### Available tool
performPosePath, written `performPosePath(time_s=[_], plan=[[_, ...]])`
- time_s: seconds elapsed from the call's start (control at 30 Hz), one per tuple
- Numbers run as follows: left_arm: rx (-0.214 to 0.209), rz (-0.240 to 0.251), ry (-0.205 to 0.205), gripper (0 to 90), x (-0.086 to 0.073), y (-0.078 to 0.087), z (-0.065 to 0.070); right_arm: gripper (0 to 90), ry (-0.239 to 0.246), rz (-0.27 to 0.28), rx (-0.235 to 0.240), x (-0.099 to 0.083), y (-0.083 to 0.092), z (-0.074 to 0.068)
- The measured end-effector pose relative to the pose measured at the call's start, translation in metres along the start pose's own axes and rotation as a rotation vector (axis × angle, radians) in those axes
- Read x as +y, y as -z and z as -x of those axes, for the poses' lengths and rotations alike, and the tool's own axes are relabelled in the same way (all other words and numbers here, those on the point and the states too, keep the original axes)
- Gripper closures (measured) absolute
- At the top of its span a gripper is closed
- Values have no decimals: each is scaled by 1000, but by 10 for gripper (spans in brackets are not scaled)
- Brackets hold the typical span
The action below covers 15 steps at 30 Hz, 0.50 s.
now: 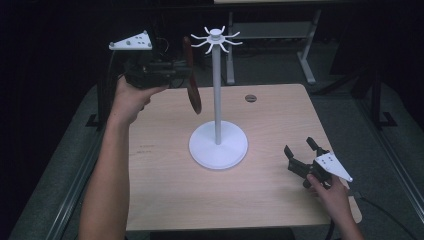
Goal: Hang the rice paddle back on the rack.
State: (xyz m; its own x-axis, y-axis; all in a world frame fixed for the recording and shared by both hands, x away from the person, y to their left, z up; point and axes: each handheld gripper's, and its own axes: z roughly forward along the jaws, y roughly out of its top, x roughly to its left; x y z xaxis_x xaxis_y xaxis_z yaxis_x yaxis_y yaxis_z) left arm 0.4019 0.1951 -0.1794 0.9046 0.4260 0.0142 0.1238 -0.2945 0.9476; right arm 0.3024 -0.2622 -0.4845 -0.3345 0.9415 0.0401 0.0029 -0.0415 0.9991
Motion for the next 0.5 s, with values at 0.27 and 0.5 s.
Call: performPosePath(time_s=[0.27, 0.5], plan=[[-2, -1, 8, 781, 1, -7, -1, 133, 0, 1, 1, 0, 0, 0], [-12, -13, 5, 781, 1, -16, -2, 133, -2, 3, 2, 0, 0, 0]])
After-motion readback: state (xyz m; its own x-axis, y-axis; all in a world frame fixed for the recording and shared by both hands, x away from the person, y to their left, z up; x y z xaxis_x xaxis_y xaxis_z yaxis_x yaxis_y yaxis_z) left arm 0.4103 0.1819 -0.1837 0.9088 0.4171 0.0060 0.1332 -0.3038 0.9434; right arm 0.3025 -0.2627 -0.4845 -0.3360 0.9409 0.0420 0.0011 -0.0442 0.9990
